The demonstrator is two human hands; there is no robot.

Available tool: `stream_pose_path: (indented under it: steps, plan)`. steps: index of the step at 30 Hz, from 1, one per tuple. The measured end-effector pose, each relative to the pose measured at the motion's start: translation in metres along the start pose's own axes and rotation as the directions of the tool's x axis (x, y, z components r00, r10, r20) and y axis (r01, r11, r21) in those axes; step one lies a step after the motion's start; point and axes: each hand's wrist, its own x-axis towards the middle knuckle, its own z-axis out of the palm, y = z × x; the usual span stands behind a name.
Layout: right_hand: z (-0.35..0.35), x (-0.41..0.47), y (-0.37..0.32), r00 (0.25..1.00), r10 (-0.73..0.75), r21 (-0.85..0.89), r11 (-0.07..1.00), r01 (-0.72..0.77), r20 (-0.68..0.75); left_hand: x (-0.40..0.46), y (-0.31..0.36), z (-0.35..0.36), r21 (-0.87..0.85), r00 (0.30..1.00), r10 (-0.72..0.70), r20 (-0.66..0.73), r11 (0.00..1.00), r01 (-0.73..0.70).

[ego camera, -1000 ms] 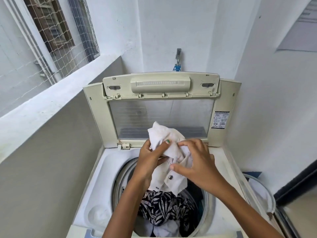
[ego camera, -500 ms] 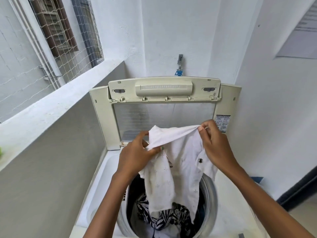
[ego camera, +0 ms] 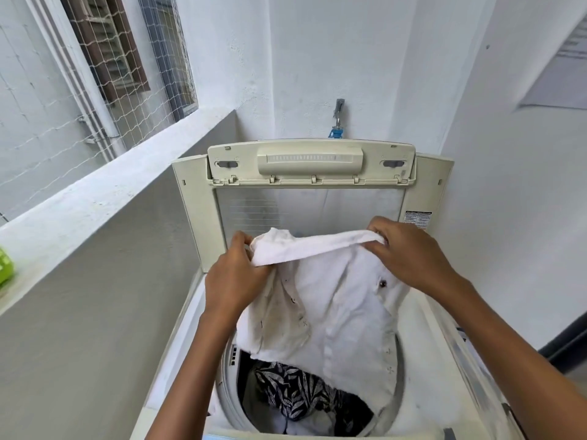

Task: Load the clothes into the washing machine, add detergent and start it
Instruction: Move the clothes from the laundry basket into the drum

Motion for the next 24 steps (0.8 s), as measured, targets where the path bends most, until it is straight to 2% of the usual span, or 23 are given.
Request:
stream_pose_path:
  steps: [2,4,7,8,10,13,16,19,21,23,24]
  plan:
    - [0.007,0.002,-0.006,0.995,0.046,0.127,0.991,-0.035,-0.09,0.0,0.001,0.0,-0.035,0.999,-0.005,0.054,0.999,0.007]
    - [0.012,0.005,-0.016,0.992,0.097,0.348,0.935,-0.064,-0.078,0.0,0.002,0.003,-0.043,0.997,0.006,0.081,0.999,-0.002]
    - [0.013,0.007,-0.032,0.984,0.169,0.684,0.712,-0.16,0.054,-0.002,0.006,0.007,-0.048,0.998,0.031,0.055,0.998,-0.029]
    - [0.012,0.008,-0.037,0.984,0.16,0.74,0.652,-0.166,0.079,-0.004,0.008,0.008,-0.067,0.999,0.038,0.035,0.997,-0.036]
    - [0.012,0.01,-0.045,0.993,0.108,0.791,0.602,-0.11,0.055,-0.007,0.012,0.009,-0.139,0.998,0.059,-0.028,0.988,-0.062]
    - [0.015,0.011,-0.056,0.998,0.038,0.811,0.585,0.02,-0.052,-0.008,0.015,0.008,-0.301,0.99,0.059,-0.125,0.949,-0.095]
    - [0.029,0.006,-0.062,0.994,0.035,0.814,0.577,0.068,-0.108,-0.005,0.01,0.012,-0.393,0.99,0.041,-0.138,0.915,-0.093]
    - [0.062,-0.003,-0.057,0.992,0.044,0.739,0.671,0.058,-0.117,-0.002,-0.007,0.031,-0.429,0.987,0.129,-0.101,0.889,-0.16]
    - [0.094,-0.007,-0.044,0.999,0.01,0.632,0.775,0.013,-0.033,-0.001,-0.027,0.054,-0.401,0.989,0.142,0.026,0.908,-0.12]
    - [0.131,-0.013,-0.025,0.978,-0.043,0.463,0.884,-0.057,0.202,-0.004,-0.052,0.084,-0.291,0.961,0.101,0.256,0.956,-0.023]
    - [0.146,-0.018,-0.013,0.933,-0.039,0.403,0.908,-0.117,0.359,-0.008,-0.067,0.1,-0.191,0.925,0.064,0.375,0.981,0.01]
